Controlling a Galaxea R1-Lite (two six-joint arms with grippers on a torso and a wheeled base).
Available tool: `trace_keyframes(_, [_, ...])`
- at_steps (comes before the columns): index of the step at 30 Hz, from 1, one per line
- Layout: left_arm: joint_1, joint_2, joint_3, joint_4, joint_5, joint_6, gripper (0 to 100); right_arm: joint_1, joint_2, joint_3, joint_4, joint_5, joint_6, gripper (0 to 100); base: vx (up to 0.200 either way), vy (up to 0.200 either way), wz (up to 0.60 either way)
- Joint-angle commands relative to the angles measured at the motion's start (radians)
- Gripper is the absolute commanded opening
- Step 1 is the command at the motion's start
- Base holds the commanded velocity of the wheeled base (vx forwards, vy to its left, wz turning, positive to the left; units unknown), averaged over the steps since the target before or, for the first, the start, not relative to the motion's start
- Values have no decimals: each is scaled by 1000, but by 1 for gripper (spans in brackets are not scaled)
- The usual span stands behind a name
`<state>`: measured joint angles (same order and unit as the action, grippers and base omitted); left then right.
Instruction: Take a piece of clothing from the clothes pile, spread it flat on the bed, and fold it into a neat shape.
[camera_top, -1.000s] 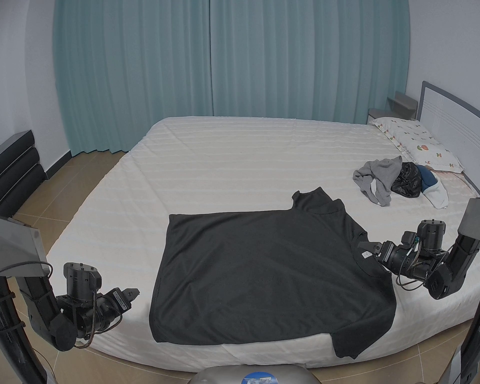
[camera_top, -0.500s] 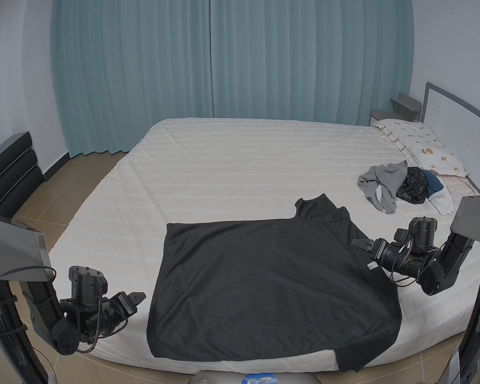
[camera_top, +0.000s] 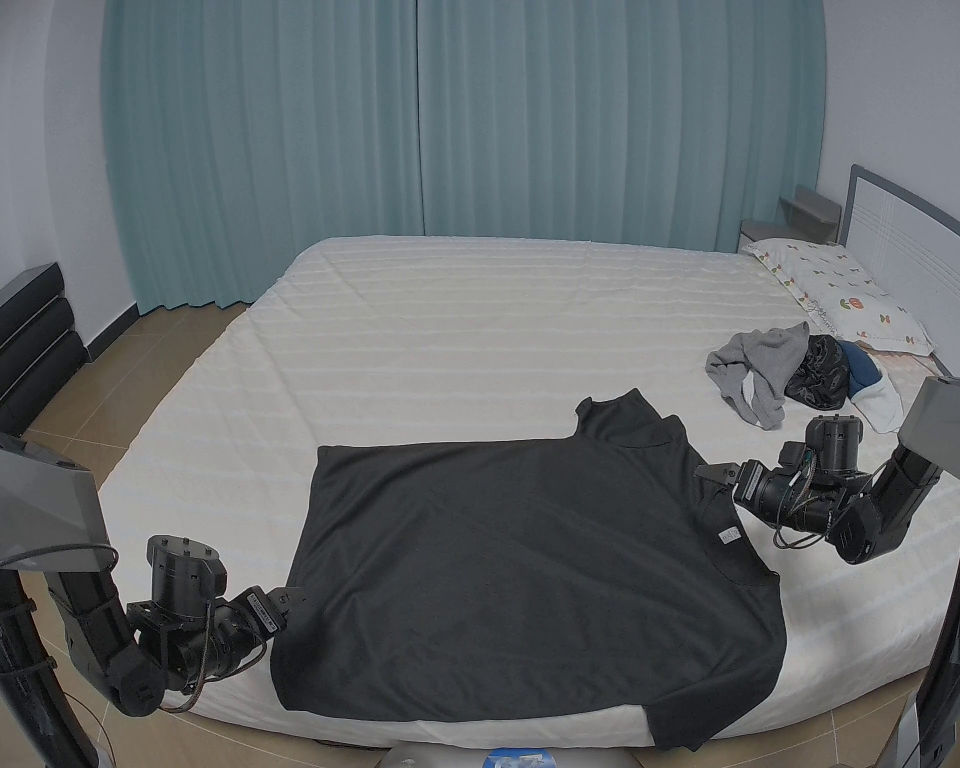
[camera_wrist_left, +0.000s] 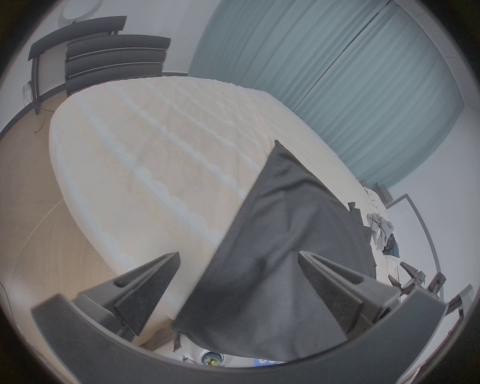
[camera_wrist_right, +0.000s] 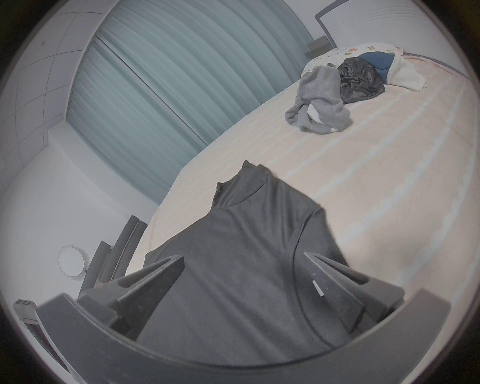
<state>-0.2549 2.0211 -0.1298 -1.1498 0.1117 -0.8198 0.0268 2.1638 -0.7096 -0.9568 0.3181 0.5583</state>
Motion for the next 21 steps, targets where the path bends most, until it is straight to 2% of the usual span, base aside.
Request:
trace_keyframes(1, [-3,-1,-14,-1,0,-2,100,10,25,-108,72,-1,2,100,0,0,0])
trace_keyframes(4, [-3,-1,-14,-1,0,-2,100,10,25,-108,72,-1,2,100,0,0,0])
trace_keyframes(5, [-3,-2,-33,-1,8,-7,100,24,68,-225,153,-51,8,100,0,0,0])
trace_keyframes(9, [8,-4,-70,-1,14,-15,100,38,151,-355,214,-96,8,100,0,0,0])
trace_keyframes(21, [62,27,-197,13,14,-16,100,39,373,-705,386,-126,9,100,0,0,0])
